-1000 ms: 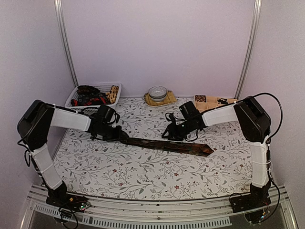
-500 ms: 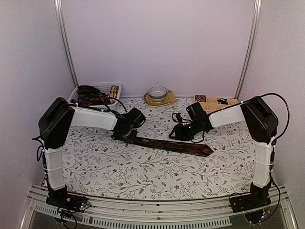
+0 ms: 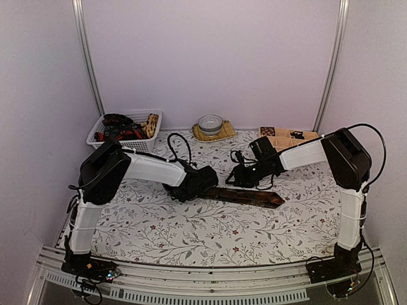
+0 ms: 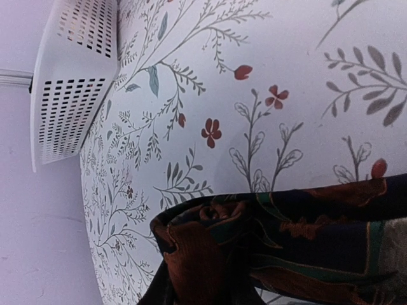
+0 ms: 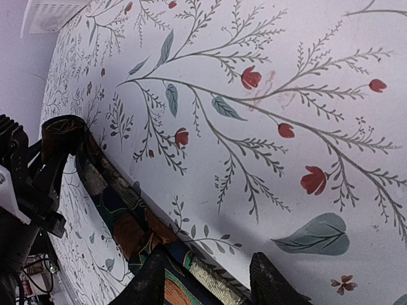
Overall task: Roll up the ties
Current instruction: Roll the tie at the center of the board.
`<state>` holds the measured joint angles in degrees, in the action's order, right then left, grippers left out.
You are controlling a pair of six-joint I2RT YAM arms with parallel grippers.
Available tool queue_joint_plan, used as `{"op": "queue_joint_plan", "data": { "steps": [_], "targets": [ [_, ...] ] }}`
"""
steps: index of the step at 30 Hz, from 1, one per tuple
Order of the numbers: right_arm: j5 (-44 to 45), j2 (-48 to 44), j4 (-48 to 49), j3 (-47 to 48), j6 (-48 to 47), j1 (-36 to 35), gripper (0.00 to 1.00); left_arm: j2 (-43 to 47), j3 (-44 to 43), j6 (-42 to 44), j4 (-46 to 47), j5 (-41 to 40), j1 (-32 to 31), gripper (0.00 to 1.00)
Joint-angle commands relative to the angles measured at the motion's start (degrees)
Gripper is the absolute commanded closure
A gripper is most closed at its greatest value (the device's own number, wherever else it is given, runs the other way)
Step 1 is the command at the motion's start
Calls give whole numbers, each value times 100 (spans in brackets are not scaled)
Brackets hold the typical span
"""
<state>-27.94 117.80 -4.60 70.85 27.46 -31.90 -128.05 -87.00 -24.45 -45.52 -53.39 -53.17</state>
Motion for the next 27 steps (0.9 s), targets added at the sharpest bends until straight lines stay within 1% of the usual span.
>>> {"op": "queue_joint_plan", "data": {
  "steps": [1,8,12,22,27],
  "targets": [
    [0,-346,-242,-138,66,34,54,-306,-87,56,-397,324,-194,98],
    [-13,-288,-269,-42,82,49,54,-370,-210,254,-248,633,-326,93],
    [-28,-237,-276,5,88,52,54,-370,-296,376,-249,678,-369,89],
    [-36,-196,-269,13,107,47,54,-295,-335,703,-205,866,-459,63],
    [-23,-187,-263,17,118,51,54,-244,-296,854,-140,909,-521,61]
  ]
}}
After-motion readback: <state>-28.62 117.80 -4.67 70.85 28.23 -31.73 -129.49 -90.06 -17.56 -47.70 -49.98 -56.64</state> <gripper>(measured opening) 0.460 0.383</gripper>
